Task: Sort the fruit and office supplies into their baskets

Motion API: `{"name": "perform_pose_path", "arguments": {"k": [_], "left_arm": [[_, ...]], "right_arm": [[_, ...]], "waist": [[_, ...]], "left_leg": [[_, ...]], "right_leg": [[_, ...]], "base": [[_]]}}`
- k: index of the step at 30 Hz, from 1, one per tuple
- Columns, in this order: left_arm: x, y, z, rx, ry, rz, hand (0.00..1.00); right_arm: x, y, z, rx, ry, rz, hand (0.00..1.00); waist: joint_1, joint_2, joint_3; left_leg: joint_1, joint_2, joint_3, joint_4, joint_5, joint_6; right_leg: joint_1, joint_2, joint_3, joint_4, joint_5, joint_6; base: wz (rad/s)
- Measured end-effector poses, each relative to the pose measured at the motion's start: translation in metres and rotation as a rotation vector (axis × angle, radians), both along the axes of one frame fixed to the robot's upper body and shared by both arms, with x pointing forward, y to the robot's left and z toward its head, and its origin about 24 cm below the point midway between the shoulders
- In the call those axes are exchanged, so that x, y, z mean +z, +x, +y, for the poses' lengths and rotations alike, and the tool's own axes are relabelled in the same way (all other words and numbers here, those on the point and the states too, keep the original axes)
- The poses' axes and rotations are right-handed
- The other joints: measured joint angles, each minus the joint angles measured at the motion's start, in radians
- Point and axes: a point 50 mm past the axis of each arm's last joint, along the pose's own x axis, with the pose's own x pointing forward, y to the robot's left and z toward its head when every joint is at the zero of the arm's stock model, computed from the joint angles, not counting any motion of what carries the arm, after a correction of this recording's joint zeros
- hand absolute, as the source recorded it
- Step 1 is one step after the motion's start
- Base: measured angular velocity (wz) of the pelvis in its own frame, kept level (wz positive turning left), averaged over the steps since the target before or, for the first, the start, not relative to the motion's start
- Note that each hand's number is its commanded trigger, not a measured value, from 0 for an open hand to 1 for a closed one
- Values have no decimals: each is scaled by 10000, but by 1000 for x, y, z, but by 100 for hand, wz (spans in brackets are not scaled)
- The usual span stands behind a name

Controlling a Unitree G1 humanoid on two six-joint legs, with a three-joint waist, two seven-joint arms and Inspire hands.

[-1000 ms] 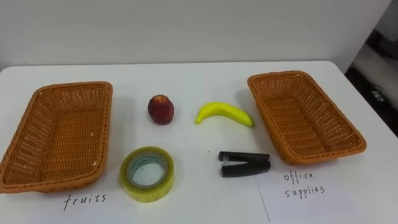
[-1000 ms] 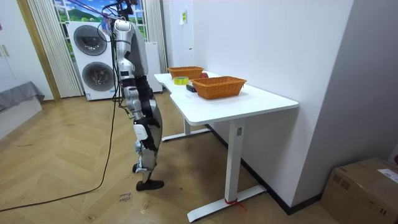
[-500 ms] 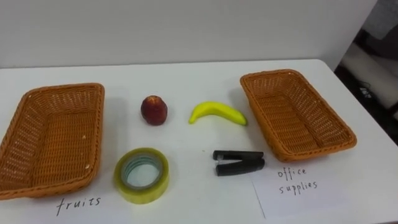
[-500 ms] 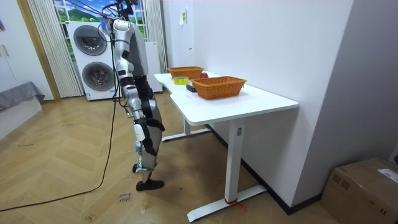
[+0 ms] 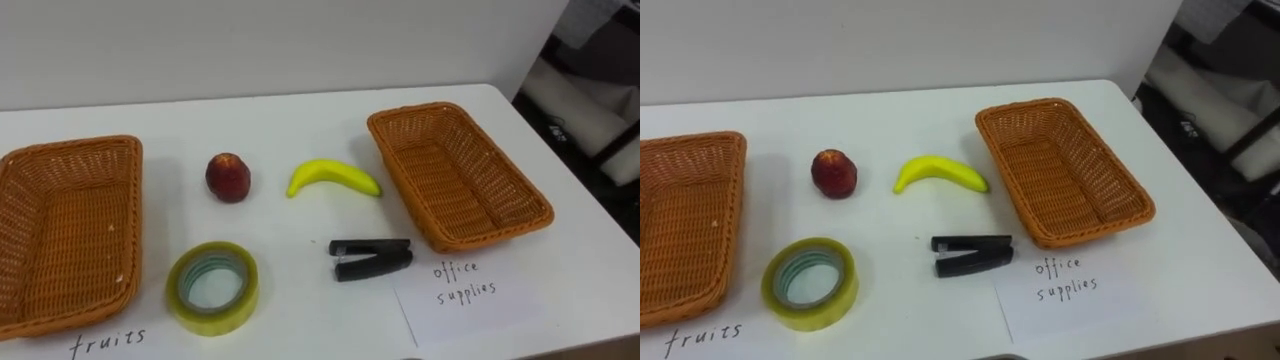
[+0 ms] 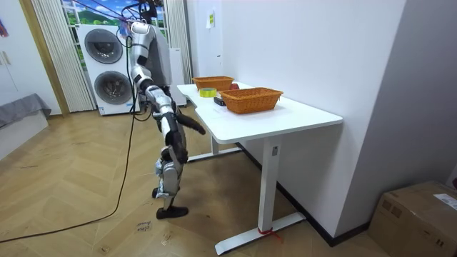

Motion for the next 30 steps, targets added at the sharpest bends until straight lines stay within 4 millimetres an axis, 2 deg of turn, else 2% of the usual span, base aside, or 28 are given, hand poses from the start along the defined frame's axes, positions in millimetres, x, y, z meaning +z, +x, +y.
{"name": "perform_pose_path", "arguments": {"k": [6, 9, 13, 17, 18, 20, 21, 23, 25, 26, 27, 30], "left_arm": [[1, 4, 0, -131, -24, -161, 0], [2, 4, 1, -185, 1, -220, 0], [2, 1, 0, -118, -72, -90, 0], [1, 3, -1, -207, -306, -81, 0], [1, 3, -1, -213, -329, -72, 0], [1, 3, -1, -306, -344, -11, 0], [1, 3, -2, -329, -377, -7, 0], [0, 4, -3, -461, -439, 24, 0], [0, 5, -3, -514, -573, 57, 0], [0, 6, -4, -542, -614, 38, 0], [0, 6, -4, -549, -617, 39, 0], [0, 5, -3, -575, -654, 135, 0]], "right_arm": [[29, 25, -4, 382, -1558, -330, 0], [60, 42, -8, 768, -3031, -848, 0], [85, 60, -8, 849, -4281, -1214, 0], [121, 75, -1, 1150, -6185, -1753, 0], [126, 77, 0, 1146, -6423, -1877, 0], [142, 82, 3, 1133, -7091, -2392, 0], [150, 85, 5, 1159, -7294, -2711, 0], [163, 90, 11, 1419, -7619, -3228, 0], [173, 98, 18, 1823, -7821, -3747, 0], [179, 101, 22, 2003, -7926, -4042, 0], [186, 102, 25, 2101, -8066, -4340, 0], [202, 110, 36, 2515, -8439, -5102, 0]], "waist": [[89, -17, -9], [153, -8, -5], [190, -48, -9], [223, -68, 10], [239, -45, 40], [267, -131, 87], [305, -191, 101], [411, -181, 127], [453, -207, 123], [505, -187, 79], [580, -258, 66], [673, -258, 75]], "left_leg": [[-50, -35, 16, -173, 52, 84], [-209, -72, 16, -174, 97, 155], [-158, -73, 11, -188, 98, 156], [-164, -81, -14, -221, 114, 179], [-165, -81, -16, -221, 114, 179], [-190, -81, -18, -220, 114, 179], [-222, -82, -21, -220, 115, 180], [-225, -85, -19, -216, 115, 180], [-226, -85, -21, -217, 115, 180], [-236, -83, -25, -220, 115, 180], [-247, -83, -35, -220, 115, 180], [-333, -83, -211, -216, 115, 180]], "right_leg": [[-197, -5, 52, 63, -7, 8], [-377, -32, 56, 70, -6, 20], [-352, -32, 52, 103, -1, 21], [-346, -40, 18, 76, -1, 22], [-347, -40, 20, 77, -1, 22], [-373, -40, 22, 77, -2, 23], [-400, -43, 16, 80, -2, 23], [-423, -48, 19, 96, -2, 23], [-420, -47, 10, 84, -3, 24], [-417, -50, -15, 72, -2, 24], [-414, -52, -34, 58, -2, 24], [-375, -75, -270, 58, 15, 33]], "base": [[-3], [0], [0], [0], [0], [0], [0], [0], [2], [4], [4], [14]]}}
